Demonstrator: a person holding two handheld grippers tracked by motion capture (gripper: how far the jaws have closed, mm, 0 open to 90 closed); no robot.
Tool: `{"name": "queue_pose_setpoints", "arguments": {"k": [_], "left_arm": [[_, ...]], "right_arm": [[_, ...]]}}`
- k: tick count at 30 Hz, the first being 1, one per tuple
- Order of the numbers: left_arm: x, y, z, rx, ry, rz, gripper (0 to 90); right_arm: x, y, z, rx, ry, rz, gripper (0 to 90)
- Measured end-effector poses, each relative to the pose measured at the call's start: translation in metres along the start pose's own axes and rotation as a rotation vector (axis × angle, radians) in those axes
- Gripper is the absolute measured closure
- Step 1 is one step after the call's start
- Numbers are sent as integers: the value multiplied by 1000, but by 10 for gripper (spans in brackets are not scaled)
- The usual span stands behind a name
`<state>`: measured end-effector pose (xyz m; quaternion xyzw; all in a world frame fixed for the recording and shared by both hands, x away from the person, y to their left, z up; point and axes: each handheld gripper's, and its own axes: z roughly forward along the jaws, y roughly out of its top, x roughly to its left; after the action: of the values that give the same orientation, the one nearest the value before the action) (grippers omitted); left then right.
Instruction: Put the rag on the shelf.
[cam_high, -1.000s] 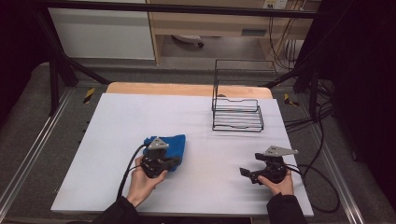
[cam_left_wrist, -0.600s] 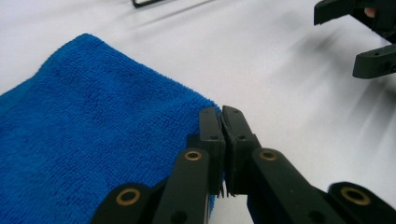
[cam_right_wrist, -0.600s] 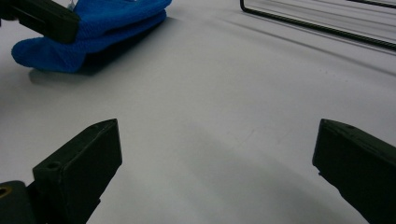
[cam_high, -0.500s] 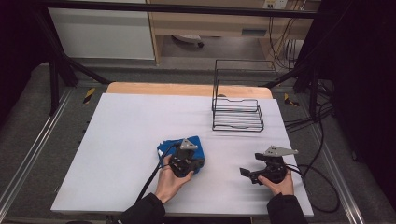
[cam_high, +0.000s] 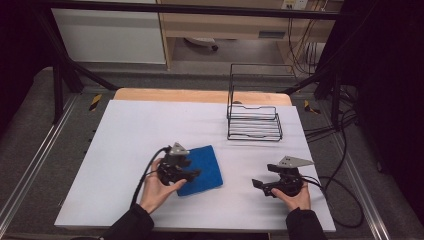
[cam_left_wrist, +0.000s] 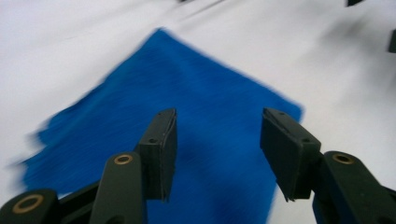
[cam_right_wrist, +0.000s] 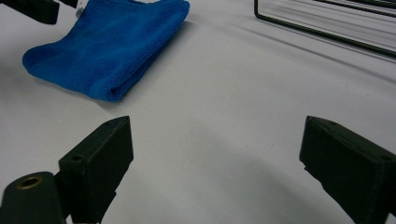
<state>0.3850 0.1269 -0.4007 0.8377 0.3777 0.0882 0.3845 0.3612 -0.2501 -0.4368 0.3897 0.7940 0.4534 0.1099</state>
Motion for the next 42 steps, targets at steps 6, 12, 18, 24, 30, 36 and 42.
{"name": "queue_pose_setpoints", "arguments": {"k": [6,12,18,24,30,36,42], "left_arm": [[23,-31,-17,55,16,-38,485],[15,-57,-13,123,-11,-12,514],[9,-61,-8,122,-32,-18,646],[6,-63,-7,111,-58,-19,802],[2,-63,-7,110,-58,-14,861],[7,-59,-17,68,-73,-20,802],[29,-41,-35,-15,12,-33,568]], "right_arm": [[17,8,10,-12,5,-14,239],[45,18,33,-2,16,-16,366],[73,22,69,32,11,9,501],[86,20,86,77,1,51,612],[91,18,92,99,-13,81,736],[86,26,84,108,10,106,856],[80,37,64,130,5,83,858]]}}
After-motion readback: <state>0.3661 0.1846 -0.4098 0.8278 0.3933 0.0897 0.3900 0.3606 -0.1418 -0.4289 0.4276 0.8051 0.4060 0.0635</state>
